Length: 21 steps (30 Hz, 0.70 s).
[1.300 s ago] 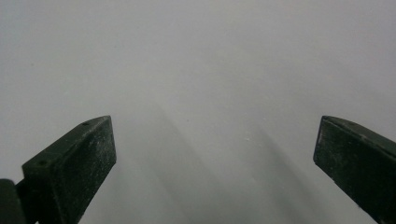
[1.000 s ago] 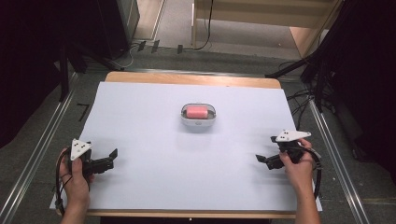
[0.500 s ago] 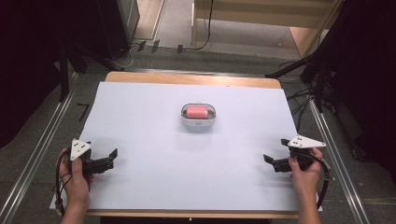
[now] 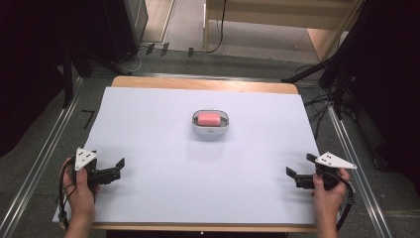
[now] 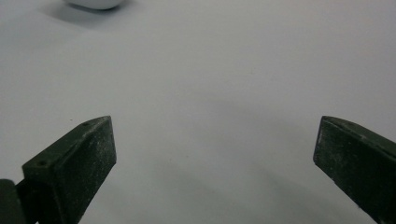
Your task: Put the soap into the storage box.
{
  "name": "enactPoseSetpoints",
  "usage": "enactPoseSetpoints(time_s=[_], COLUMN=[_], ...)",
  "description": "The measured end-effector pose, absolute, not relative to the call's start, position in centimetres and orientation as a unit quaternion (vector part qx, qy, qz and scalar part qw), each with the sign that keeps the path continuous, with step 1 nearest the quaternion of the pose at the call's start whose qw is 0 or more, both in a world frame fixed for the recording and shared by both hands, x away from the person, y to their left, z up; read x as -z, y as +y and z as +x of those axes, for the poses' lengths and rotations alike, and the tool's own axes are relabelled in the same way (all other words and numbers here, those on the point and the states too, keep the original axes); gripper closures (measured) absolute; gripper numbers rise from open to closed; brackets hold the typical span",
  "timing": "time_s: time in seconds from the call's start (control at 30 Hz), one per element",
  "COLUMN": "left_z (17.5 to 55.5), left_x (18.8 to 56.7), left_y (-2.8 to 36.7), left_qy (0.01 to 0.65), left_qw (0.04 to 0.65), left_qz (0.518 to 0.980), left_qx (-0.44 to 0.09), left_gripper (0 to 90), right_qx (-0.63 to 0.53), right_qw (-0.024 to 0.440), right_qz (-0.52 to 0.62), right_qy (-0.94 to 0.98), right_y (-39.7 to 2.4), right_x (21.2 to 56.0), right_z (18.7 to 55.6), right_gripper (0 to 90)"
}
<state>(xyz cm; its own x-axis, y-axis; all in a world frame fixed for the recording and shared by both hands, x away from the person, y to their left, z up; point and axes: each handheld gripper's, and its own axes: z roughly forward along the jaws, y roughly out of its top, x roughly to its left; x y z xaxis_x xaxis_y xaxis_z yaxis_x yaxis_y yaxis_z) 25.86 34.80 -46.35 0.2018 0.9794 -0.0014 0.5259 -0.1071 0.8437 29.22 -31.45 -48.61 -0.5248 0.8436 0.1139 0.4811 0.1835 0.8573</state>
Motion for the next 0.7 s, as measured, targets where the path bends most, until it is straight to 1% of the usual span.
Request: enactPoseSetpoints(time_s=[0.4,0.7], left_z=[25.8,25.9], left_x=[46.3,46.4], left_y=[34.8,34.7], left_qy=[0.553,0.552], left_qw=[0.372,0.370], left_qz=[0.680,0.682], left_qx=[-0.305,-0.305], left_gripper=[0.0,0.0], right_qx=[-0.463,-0.483], right_qw=[0.213,0.223], right_qz=[0.468,0.480], right_qy=[0.722,0.697], right_y=[-32.6,-33.1], right_x=[48.7,48.7], right_z=[27.2,26.8], right_gripper=[0.0,0.0])
